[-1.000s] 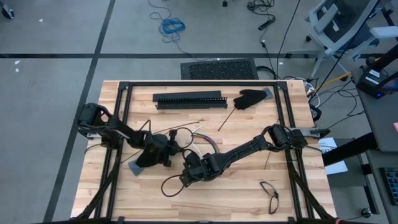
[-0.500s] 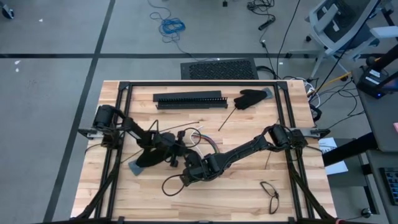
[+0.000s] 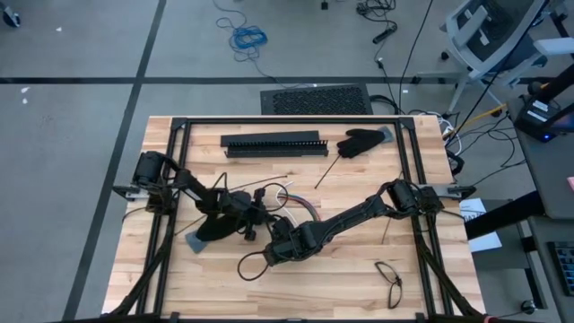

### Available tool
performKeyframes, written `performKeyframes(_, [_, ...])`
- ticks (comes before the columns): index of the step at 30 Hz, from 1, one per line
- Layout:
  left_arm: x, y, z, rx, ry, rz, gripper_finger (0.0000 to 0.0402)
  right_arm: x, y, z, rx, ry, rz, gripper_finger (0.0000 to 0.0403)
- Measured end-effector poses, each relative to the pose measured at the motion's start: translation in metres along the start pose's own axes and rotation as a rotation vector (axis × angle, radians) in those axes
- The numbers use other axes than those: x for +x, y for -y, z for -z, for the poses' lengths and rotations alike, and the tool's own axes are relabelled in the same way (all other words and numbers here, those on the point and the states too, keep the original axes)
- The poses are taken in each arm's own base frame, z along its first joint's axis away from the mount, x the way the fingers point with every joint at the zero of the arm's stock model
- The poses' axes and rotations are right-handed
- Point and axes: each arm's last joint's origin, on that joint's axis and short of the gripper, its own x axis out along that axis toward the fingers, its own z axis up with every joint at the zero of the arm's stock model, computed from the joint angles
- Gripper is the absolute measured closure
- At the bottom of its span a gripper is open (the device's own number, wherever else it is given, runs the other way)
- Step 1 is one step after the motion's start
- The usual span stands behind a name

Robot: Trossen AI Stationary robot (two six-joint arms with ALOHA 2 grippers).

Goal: Ziptie cables
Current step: Wrap the cable wires using a zip tie

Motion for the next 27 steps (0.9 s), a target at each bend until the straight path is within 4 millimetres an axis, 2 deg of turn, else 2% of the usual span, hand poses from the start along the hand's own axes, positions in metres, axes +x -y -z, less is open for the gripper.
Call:
performKeyframes(11, [-0.001, 0.005, -0.003, -0.087, 0.036, 0.015, 0.0401, 0.002, 0.004, -0.006, 0.049, 0.001, 0.024, 0.0391])
performKeyframes(18, [-0.009, 0.005, -0.021, -0.063, 0.126, 0.023, 0.0401, 0.017, 0.005, -0.005, 0.045, -0.003, 0.027, 0.0391])
performKeyframes(27, [-0.013, 0.004, -0.028, -0.042, 0.157, -0.011, 0.0401, 0.015, 0.005, -0.005, 0.064, -0.008, 0.031, 0.0391])
